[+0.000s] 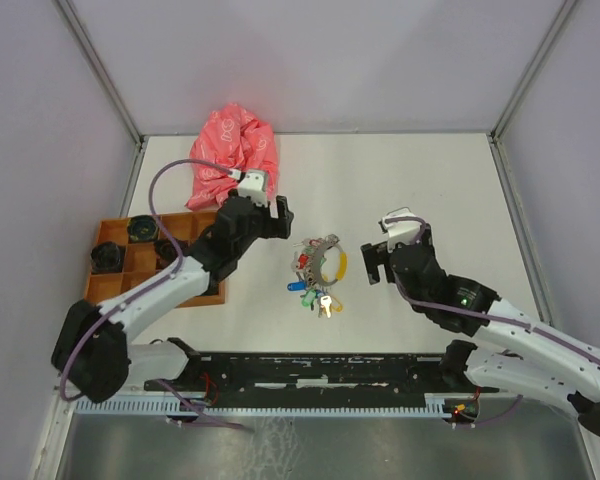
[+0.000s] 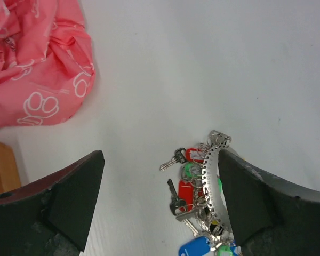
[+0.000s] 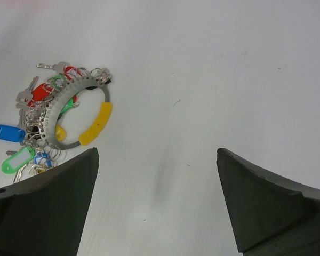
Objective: Put the keys on the keyring
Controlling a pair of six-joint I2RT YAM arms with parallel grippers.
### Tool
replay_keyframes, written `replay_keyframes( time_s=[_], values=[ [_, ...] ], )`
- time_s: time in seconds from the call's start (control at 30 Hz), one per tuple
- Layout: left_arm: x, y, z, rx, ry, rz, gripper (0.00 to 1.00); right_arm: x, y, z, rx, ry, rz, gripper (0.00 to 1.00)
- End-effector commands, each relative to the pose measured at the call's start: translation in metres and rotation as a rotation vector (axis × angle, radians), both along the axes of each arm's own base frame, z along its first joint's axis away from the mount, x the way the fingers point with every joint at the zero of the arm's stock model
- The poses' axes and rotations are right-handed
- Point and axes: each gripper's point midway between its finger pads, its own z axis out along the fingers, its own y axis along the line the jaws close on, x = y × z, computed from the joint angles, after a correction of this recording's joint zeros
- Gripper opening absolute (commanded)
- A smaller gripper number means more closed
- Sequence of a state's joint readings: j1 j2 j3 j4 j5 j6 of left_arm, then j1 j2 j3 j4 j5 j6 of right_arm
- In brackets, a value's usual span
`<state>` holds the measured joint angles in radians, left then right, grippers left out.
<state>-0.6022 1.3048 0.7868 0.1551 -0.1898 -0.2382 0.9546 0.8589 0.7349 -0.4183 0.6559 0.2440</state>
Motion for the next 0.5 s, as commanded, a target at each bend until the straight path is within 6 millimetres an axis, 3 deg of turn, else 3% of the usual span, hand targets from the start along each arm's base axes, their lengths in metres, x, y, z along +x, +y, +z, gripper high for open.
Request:
replay_keyframes(
  time_s=[0.0, 0.27, 0.4, 0.47],
  values=[
    [-0.035, 0.036, 0.032, -0.086, 0.002, 0.113, 1.0, -0.002, -0.028, 0.032, 0.026, -0.069, -0.099, 1.0],
    [-0.093, 0.072, 0.098, -0.177, -0.113, 0.088, 0.99, -0.012, -0.059, 0.047, 0.016, -0.102, -0.171, 1.0],
    [-0.112, 0.089, 0.113, -0.148, -0.201, 0.069, 0.99, -0.015, -0.065, 0.051, 0.04, -0.12, -0.184, 1.0],
    [-0.114, 0.097, 0.108, -0.14, -0.228, 0.086, 0.99, -0.015, -0.066, 0.053, 0.051, -0.127, -0.187, 1.0]
  ],
)
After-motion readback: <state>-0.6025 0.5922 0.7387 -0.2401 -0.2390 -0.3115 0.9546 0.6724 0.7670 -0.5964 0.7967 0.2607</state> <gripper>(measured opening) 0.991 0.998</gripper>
